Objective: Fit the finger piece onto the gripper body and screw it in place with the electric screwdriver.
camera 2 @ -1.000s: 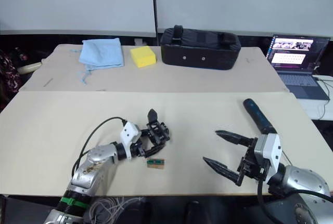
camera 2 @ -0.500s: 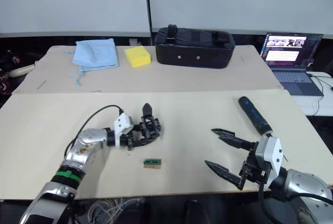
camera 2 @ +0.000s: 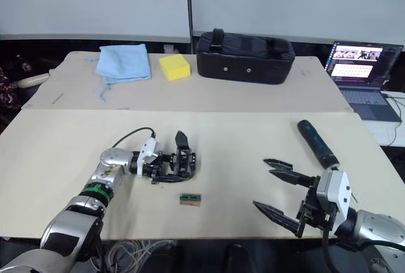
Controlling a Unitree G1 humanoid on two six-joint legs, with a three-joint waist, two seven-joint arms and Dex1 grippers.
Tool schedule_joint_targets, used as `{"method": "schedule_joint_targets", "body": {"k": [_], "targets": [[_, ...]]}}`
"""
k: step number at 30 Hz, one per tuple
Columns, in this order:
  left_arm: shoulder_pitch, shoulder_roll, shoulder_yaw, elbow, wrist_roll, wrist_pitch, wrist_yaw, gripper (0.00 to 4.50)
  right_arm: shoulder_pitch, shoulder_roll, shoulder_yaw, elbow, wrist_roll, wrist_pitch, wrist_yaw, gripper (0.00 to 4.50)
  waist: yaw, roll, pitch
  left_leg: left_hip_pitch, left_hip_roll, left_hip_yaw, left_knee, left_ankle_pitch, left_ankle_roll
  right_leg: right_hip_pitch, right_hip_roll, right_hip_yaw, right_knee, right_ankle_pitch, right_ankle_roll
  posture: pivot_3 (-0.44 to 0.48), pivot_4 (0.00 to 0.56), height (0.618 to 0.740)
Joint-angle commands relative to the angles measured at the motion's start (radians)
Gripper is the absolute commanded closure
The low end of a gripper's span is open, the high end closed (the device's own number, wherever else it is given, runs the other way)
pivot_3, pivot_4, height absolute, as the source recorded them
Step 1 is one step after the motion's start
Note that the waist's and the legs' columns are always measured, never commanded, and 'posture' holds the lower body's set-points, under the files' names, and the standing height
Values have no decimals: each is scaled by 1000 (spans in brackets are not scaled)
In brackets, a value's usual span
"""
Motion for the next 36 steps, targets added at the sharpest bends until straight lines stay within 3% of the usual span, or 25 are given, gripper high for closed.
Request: {"method": "schedule_joint_targets", "body": {"k": [1,2,4,7,14,20,24,35,36], "targets": [[-29,-10,10,33,26,-17,5,2218,-6,-13,-29,-36,27,9,-1,0,2,0,0,0,0,0,0,0,0,0,0,0,0,0,0,0,150,740],[-29,-6,10,35,34,-15,9,2218,-9,-12,-28,-36,26,11,-2,0,3,0,0,1,0,0,0,0,0,1,0,0,0,0,0,0,150,740],[-19,-2,26,20,27,-33,15,1162,-13,-10,-24,-35,25,12,-3,0,3,0,0,1,0,0,0,0,0,1,0,0,0,0,0,0,150,740],[5,6,54,-15,6,-42,26,22,-17,-3,-15,-35,25,13,-8,0,2,0,0,1,0,0,0,0,0,1,0,0,0,0,0,0,150,740],[140,63,80,-200,-11,45,46,22,-61,0,22,-22,30,32,-13,0,-18,0,0,2,1,0,0,0,0,0,0,0,2,0,0,0,150,740],[286,53,78,-523,-11,245,256,22,-107,1,46,2,24,36,-6,0,-17,0,0,2,1,0,0,0,0,0,0,1,2,0,0,0,150,740],[353,30,55,-652,4,326,355,22,-133,0,53,21,20,35,-2,0,-14,0,0,2,1,0,0,0,0,0,0,1,2,0,0,0,150,740],[380,12,-8,-692,44,357,437,22,-160,0,71,31,14,35,-1,0,-9,2,-1,3,0,0,0,0,0,1,0,1,2,0,0,0,150,740],[378,11,-7,-692,39,367,437,261,-159,1,70,32,14,35,0,0,-9,2,-1,3,0,0,0,0,0,1,-1,1,2,0,0,0,150,740]]}}
